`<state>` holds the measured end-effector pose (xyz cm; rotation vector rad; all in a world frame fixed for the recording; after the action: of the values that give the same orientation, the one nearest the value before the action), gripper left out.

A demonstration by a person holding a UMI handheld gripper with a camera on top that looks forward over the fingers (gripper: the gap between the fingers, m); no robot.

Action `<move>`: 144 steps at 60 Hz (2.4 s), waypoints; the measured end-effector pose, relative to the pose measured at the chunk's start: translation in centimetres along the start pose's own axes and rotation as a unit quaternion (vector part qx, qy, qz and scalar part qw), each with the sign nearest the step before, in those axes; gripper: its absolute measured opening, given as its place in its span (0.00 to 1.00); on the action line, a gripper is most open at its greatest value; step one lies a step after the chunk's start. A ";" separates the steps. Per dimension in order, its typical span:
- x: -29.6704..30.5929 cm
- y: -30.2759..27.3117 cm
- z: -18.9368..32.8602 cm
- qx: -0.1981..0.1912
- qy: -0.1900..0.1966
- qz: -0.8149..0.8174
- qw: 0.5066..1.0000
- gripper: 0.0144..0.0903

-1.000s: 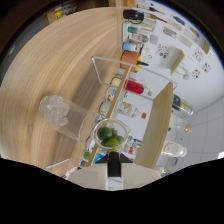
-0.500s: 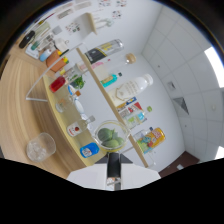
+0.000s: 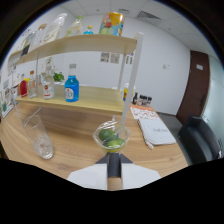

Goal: Make me a cup of Mojito.

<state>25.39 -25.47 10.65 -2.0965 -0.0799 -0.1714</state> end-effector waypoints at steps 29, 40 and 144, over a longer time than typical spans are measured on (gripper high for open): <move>0.3 9.2 3.8 -0.121 -0.038 0.073 0.989 0.02; 0.2 9.6 3.9 -0.127 -0.042 0.082 0.988 0.04; -19.7 -17.8 1.1 0.063 -0.057 0.081 0.993 0.88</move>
<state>3.82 -15.20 22.22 -1.9747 0.0108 0.0492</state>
